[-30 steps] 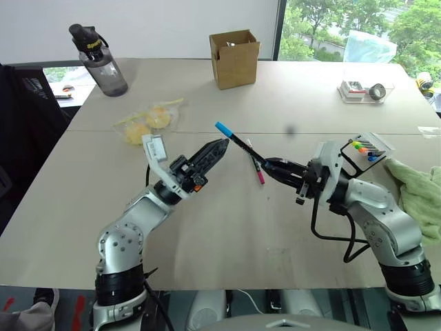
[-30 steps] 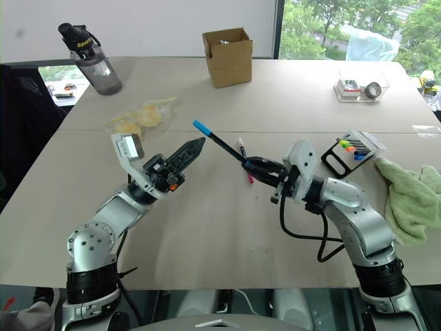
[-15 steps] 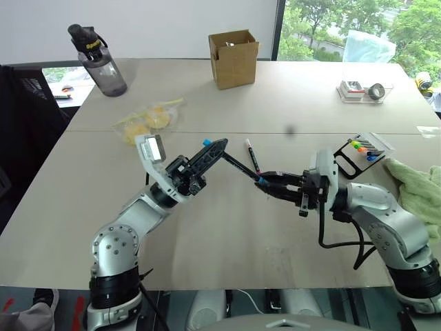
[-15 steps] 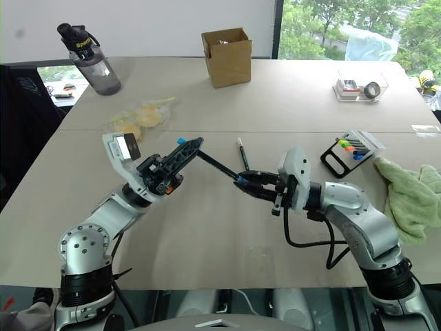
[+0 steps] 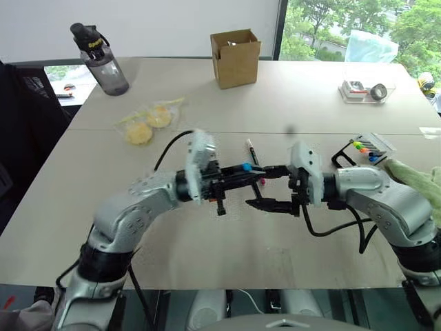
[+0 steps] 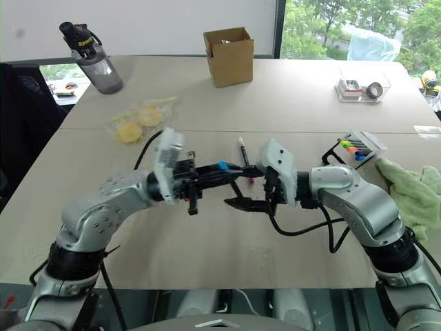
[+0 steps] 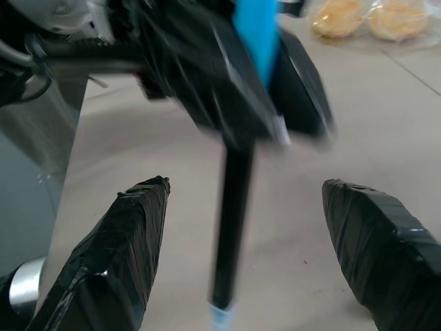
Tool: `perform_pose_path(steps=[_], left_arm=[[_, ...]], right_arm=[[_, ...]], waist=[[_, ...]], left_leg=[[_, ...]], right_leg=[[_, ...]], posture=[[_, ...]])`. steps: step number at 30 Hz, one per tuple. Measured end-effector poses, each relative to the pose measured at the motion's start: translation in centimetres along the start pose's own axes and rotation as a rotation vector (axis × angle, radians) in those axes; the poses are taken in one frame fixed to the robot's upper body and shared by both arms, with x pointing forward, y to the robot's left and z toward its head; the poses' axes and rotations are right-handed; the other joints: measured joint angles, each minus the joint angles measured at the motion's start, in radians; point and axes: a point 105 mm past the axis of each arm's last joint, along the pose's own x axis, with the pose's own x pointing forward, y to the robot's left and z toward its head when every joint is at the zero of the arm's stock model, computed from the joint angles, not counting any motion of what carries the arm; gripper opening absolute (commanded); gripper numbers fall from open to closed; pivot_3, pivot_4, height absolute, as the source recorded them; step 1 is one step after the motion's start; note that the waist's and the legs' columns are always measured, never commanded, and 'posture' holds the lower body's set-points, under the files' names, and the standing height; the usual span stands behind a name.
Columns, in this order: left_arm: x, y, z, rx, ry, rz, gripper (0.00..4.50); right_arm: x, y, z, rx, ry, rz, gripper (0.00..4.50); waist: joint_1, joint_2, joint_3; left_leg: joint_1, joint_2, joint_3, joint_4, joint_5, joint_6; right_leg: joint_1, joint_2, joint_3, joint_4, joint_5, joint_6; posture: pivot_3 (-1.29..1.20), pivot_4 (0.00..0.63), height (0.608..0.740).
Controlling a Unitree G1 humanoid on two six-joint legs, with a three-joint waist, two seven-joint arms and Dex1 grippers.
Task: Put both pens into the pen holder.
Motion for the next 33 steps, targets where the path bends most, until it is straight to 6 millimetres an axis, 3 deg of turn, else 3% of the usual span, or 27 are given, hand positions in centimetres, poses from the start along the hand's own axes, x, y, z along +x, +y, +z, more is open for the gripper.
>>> perform_pose_path(steps=[7,8,9,13,15,18,19,26,27,31,33], left_arm=[[1.0,0.3,0.9,0.155,0.067,-0.073,0.01],[1.0,0.2,0.9,0.159,0.07,-0.081,0.01],[1.0,0.2,0.8,0.16,0.072,-0.085,0.01],[1.0,-0.2,0.6,0.157,0.076,-0.114,0.01],[1.0,0.1,0.5,0.146,0.078,-0.103,0.01],[1.0,0.1,0.4,0.13,0.076,-0.103,0.01],[1.0,0.2,0.4,0.119,0.072,-0.099,1.02],[0.9,2.0,1.3,0.144,0.01,0.039,4.2],[0.6,2.1,1.5,0.14,0.001,0.05,4.49],[-1.3,2.6,0.5,0.094,0.006,0.136,4.49],[-1.6,2.4,0.1,0.078,0.007,0.162,4.49]], right_arm=[[0.9,-0.5,-1.0,0.18,0.087,-0.002,3.76],[0.8,-0.5,-1.0,0.19,0.092,-0.005,3.21],[0.9,-0.6,-1.0,0.193,0.089,-0.008,3.0],[0.9,-0.9,-1.1,0.218,0.086,-0.032,0.89],[1.0,-0.7,-1.0,0.203,0.09,-0.025,0.24],[1.1,-0.6,-1.0,0.199,0.095,-0.026,0.15],[1.0,-0.7,-1.0,0.197,0.096,-0.027,0.15],[0.1,-2.6,-0.2,0.084,0.021,-0.137,0.13],[-0.3,-3.1,-0.4,0.058,0.022,-0.171,0.13],[-4.2,-5.9,-2.4,-0.108,0.109,-0.359,0.13],[-6.5,-6.9,-1.7,-0.24,0.141,-0.432,0.13]], waist=[[-0.007,0.0,0.0],[-0.006,0.0,0.0],[-0.005,0.0,0.0],[-0.005,0.0,0.0],[-0.005,0.0,0.0],[-0.005,0.0,0.0],[-0.005,0.0,0.0],[-0.004,0.0,0.0],[-0.003,0.0,0.0],[-0.002,0.0,0.0],[-0.002,0.0,0.001]], left_leg=[[-0.007,0.001,0.0,0.0,0.001,-0.002],[-0.01,0.001,-0.001,0.0,0.001,-0.002],[-0.013,0.001,-0.001,0.001,0.001,-0.002],[-0.016,0.001,-0.001,0.001,0.002,-0.003],[-0.016,0.001,-0.001,0.001,0.002,-0.003],[-0.016,0.001,-0.001,0.002,0.001,-0.002],[-0.016,0.001,-0.001,0.002,0.001,-0.002],[-0.016,0.001,-0.001,0.002,0.001,-0.002],[-0.016,0.001,-0.001,0.002,0.002,-0.002],[-0.017,0.0,0.0,0.002,0.002,-0.003],[-0.017,0.0,0.0,0.002,0.002,-0.003]], right_leg=[[-0.008,-0.001,0.0,0.001,0.0,0.0],[-0.011,-0.001,0.0,0.001,0.0,0.0],[-0.014,-0.001,0.0,0.002,0.0,0.0],[-0.016,-0.001,0.0,0.002,0.001,0.001],[-0.016,-0.001,0.0,0.002,0.001,0.001],[-0.016,-0.001,0.0,0.003,0.001,0.001],[-0.016,-0.001,0.0,0.003,0.001,0.001],[-0.016,0.0,0.0,0.003,0.001,0.001],[-0.016,0.0,0.0,0.003,0.001,0.001],[-0.016,-0.001,0.0,0.002,0.001,0.001],[-0.016,-0.002,0.0,0.002,0.001,0.001]], posture=[[0.0,0.15,0.736],[0.0,0.15,0.736],[0.0,0.15,0.736],[0.0,0.15,0.736],[0.0,0.15,0.736],[0.0,0.15,0.736],[0.0,0.15,0.736],[0.0,0.15,0.736],[0.0,0.15,0.736],[0.0,0.15,0.736],[0.0,0.15,0.736]])
